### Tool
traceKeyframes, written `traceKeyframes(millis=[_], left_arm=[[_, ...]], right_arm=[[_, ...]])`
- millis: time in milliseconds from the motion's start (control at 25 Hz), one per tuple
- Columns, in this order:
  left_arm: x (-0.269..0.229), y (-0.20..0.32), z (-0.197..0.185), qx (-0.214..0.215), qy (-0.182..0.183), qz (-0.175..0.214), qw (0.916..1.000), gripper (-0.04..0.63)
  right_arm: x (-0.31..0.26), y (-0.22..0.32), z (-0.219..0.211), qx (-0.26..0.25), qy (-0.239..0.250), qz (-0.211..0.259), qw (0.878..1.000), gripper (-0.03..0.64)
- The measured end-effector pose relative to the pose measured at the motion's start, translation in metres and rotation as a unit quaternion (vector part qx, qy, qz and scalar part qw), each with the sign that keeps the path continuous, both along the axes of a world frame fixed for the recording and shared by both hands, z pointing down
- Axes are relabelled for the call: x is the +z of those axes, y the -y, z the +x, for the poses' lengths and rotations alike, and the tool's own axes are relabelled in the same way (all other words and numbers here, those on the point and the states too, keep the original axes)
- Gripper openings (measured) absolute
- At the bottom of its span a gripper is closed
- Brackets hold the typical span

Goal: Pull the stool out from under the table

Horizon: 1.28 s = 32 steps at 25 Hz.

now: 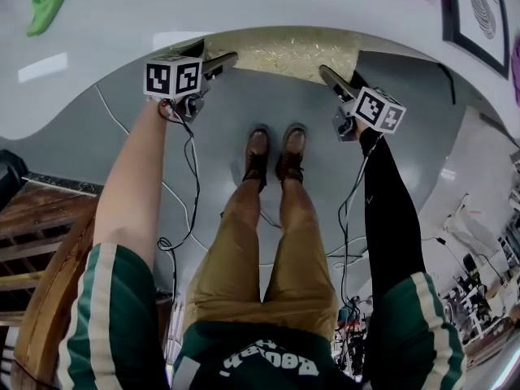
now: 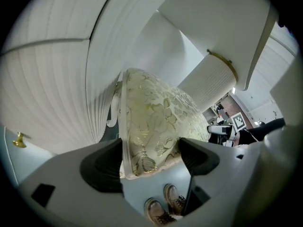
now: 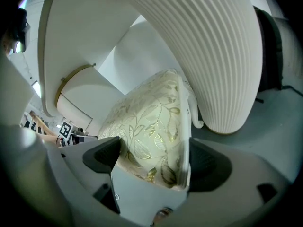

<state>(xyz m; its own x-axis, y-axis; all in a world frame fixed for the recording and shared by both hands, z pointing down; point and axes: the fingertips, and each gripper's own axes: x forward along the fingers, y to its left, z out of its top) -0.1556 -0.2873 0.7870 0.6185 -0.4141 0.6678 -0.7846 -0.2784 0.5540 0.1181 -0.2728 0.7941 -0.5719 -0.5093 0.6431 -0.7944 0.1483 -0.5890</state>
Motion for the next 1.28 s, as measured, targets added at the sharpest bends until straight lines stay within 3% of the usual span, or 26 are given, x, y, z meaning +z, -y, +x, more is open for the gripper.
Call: traceKeyframes(millis=[640, 960, 1160, 1280], left_arm=[[0.006, -0.128, -0.005, 0.035, 0.035, -0.037, 0.9981, 0.411], [0.011, -0.173, -0.002, 0.014, 0.026, -0.056, 0.998, 0.411], [0.022, -0.231, 0.002, 0.001, 0.024, -0.061, 0.9979, 0.411], [0.028, -0.225, 0.014, 0.005, 0.027, -0.071, 0.9971, 0.411]], right_arm=[[0.015, -0.139, -0.005, -0.03, -0.015, -0.065, 0.997, 0.466], [0.02, -0.183, -0.004, -0.017, 0.005, -0.081, 0.997, 0.463], [0.027, -0.23, 0.003, -0.032, -0.007, -0.076, 0.997, 0.465], [0.031, -0.224, 0.013, -0.035, -0.004, -0.086, 0.996, 0.465]])
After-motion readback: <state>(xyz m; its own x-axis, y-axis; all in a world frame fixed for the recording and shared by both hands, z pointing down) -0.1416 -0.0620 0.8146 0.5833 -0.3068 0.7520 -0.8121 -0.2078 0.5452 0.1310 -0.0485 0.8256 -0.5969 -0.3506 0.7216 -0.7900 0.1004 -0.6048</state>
